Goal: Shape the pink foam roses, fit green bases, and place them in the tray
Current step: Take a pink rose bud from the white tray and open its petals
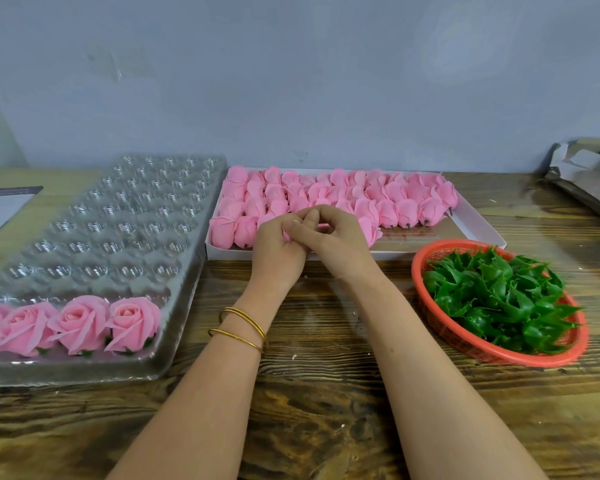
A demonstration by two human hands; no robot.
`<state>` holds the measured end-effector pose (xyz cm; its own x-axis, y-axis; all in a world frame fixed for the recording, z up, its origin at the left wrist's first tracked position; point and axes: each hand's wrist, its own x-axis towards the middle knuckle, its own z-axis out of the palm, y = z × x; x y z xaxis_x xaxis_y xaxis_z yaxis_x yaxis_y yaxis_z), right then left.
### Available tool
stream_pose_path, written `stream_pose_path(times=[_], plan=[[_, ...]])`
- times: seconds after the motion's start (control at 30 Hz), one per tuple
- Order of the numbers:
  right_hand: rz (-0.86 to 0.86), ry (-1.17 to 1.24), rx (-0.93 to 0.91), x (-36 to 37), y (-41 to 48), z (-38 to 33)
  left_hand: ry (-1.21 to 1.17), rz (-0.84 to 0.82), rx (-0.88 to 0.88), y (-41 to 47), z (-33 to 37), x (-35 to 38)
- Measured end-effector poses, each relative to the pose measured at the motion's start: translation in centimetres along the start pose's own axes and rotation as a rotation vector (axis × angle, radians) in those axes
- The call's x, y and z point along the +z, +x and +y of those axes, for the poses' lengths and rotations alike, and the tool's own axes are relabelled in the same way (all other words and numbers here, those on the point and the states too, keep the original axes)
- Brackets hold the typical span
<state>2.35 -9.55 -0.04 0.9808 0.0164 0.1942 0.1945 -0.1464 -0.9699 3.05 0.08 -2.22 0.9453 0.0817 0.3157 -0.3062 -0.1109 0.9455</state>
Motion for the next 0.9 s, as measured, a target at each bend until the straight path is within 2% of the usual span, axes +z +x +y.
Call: stream_pose_path(times=[0.37,0.67,0.77,0.9], plan=[[-0.004,-0.043,-0.001,0.0,-0.1,-0.4,0.033,0.002,0.010,-0.1,0.0,0.1],[0.019,0.197,0.044,-0.1,0.0,-0.4,0.055,0.134,0.069,0.1,0.3,-0.3],[0.012,0.132,0.044,-0.3,0.2,-0.2,-0.012,0.155,0.051,0.1,0.6,-0.5],[-0.085,0.020,0.008,-0.2,-0.2,-0.2,-0.201,0.165,-0.079,0.2,0.9,-0.5]])
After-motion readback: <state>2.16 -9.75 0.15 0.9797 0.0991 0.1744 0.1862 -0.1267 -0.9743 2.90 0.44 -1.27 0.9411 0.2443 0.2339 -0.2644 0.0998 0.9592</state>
